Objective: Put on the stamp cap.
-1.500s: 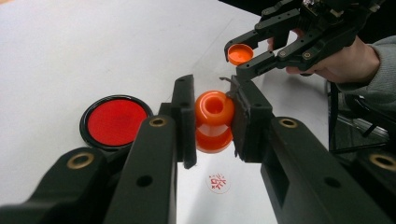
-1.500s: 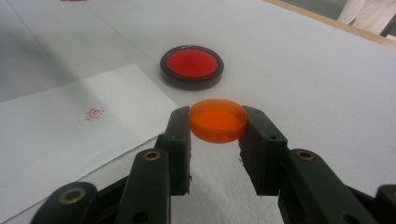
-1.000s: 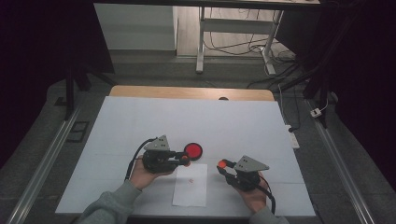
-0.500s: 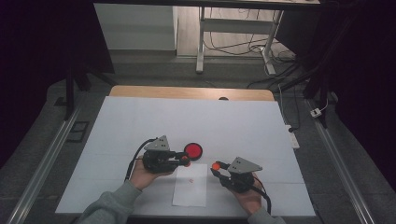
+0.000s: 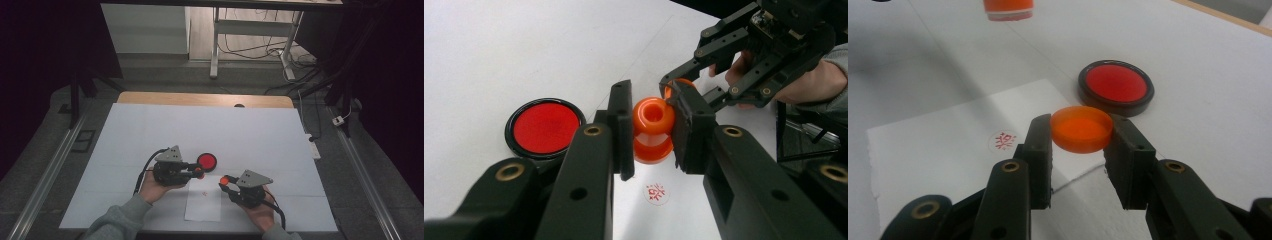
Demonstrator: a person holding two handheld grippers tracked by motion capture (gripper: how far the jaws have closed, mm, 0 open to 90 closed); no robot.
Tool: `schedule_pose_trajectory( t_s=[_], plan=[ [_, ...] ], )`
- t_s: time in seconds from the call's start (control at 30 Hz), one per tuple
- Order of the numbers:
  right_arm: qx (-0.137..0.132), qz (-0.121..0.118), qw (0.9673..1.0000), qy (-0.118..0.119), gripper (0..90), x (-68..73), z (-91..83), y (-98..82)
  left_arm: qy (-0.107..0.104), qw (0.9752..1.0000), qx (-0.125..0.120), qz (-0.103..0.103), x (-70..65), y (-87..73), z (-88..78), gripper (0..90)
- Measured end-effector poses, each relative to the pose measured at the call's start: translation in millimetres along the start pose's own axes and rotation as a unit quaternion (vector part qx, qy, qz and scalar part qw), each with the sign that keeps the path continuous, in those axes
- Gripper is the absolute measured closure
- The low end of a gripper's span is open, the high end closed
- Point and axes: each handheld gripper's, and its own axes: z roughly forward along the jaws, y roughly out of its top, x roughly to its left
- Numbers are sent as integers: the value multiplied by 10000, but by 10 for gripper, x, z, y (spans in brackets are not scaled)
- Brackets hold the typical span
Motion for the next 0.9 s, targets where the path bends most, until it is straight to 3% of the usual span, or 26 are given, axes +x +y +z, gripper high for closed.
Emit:
schedule_pose_trajectory(
  t_s=[0.9],
  plan=[
    [12, -78, 9997, 221, 636, 152, 170, 81, -77, 10000, -18, -13, -13, 3, 20, 724]
  ],
)
